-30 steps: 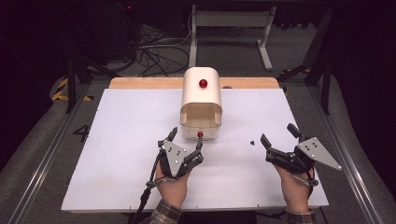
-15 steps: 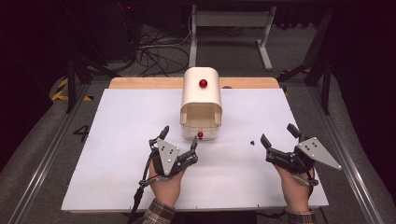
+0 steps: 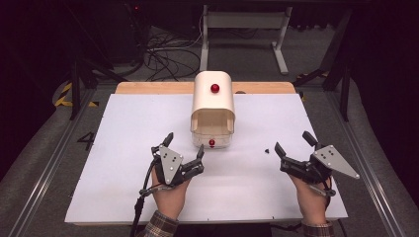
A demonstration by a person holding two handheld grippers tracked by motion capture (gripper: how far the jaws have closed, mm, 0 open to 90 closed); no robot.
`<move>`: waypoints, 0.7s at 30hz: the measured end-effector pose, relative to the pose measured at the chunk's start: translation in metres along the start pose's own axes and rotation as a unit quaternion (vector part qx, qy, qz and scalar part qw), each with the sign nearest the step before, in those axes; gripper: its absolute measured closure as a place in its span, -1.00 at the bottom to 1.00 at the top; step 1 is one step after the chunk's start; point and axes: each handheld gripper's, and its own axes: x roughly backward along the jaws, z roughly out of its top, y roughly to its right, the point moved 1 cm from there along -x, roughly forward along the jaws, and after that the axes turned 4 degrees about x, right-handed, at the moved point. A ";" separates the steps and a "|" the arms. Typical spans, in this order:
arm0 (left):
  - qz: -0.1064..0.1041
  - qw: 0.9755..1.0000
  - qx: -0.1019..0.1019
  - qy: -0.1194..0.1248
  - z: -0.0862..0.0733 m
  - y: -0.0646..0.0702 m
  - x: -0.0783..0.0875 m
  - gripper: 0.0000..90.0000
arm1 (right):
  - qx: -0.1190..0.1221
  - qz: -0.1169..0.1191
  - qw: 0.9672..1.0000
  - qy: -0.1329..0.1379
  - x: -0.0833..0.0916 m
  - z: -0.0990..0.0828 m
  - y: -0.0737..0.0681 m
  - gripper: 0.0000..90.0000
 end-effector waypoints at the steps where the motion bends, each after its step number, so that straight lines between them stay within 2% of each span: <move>1: -0.001 1.000 0.002 -0.002 0.000 0.000 0.000 -0.84 | -0.001 -0.001 1.000 -0.001 0.000 0.000 0.000 -0.89; 8: -0.009 1.000 -0.005 -0.003 0.002 -0.003 0.001 -0.89 | 0.001 0.001 1.000 -0.003 0.000 0.001 -0.001 -0.89; 14: -0.011 1.000 -0.001 0.002 0.005 -0.007 0.003 -0.91 | 0.005 0.001 1.000 -0.006 0.000 0.001 -0.001 -0.89; 21: -0.012 1.000 -0.014 -0.001 0.006 -0.011 0.006 -0.91 | 0.009 0.001 1.000 -0.011 -0.001 0.002 -0.002 -0.89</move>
